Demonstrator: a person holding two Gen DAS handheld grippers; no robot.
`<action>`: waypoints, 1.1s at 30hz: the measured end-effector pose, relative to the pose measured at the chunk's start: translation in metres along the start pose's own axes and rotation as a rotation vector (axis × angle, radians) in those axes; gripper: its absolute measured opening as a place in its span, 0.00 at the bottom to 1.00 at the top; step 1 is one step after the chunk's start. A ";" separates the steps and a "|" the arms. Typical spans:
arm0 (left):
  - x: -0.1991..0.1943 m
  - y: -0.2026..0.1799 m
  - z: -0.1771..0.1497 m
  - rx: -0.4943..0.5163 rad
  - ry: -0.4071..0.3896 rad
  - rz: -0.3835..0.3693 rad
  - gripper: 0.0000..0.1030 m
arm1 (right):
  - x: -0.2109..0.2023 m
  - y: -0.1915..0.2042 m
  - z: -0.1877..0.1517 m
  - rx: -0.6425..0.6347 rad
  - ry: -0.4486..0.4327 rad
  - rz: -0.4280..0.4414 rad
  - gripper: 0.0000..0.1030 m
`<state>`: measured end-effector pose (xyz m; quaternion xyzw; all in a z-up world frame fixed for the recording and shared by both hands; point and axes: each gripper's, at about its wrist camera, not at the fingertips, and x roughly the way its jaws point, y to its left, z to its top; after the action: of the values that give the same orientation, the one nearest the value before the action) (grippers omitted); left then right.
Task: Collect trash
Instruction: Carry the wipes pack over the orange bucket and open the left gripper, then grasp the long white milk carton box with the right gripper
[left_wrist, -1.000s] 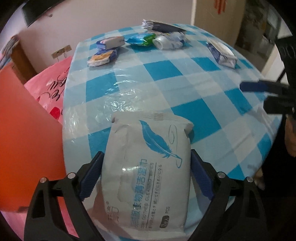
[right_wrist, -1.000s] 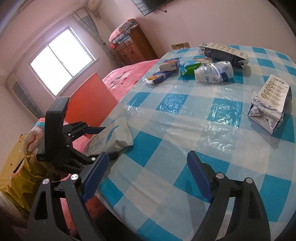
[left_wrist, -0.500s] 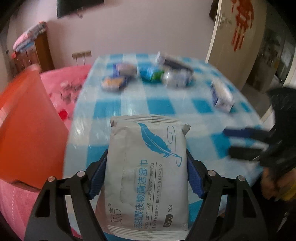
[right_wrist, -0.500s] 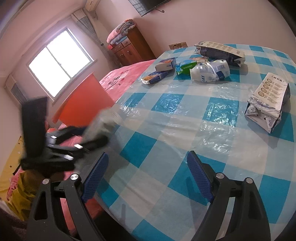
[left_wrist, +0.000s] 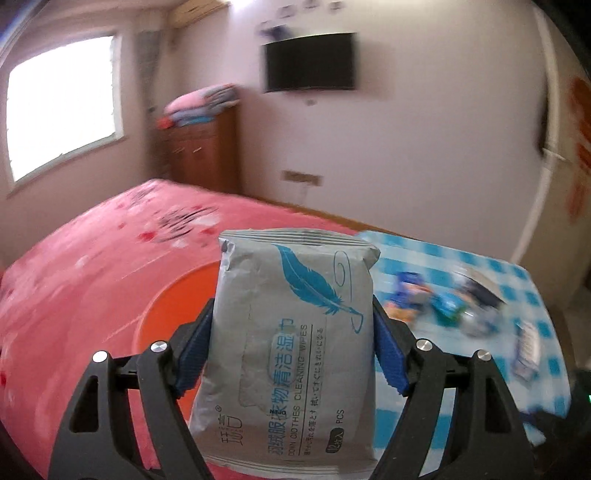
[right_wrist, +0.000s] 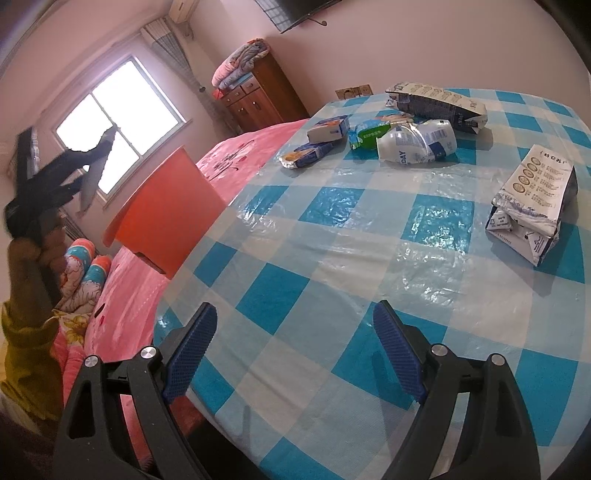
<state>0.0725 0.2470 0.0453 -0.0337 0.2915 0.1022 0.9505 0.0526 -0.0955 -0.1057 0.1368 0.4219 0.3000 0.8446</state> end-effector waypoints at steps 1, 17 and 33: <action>0.010 0.006 0.000 -0.013 0.011 0.031 0.80 | 0.000 0.000 0.000 -0.002 -0.001 -0.001 0.83; -0.016 -0.029 -0.052 0.012 -0.149 -0.107 0.87 | -0.016 -0.016 0.004 0.063 -0.085 -0.052 0.88; -0.005 -0.131 -0.090 0.190 0.013 -0.251 0.87 | -0.067 -0.051 0.010 0.074 -0.280 -0.208 0.95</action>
<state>0.0478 0.1071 -0.0258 0.0195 0.2994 -0.0456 0.9528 0.0493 -0.1769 -0.0820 0.1639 0.3226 0.1733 0.9160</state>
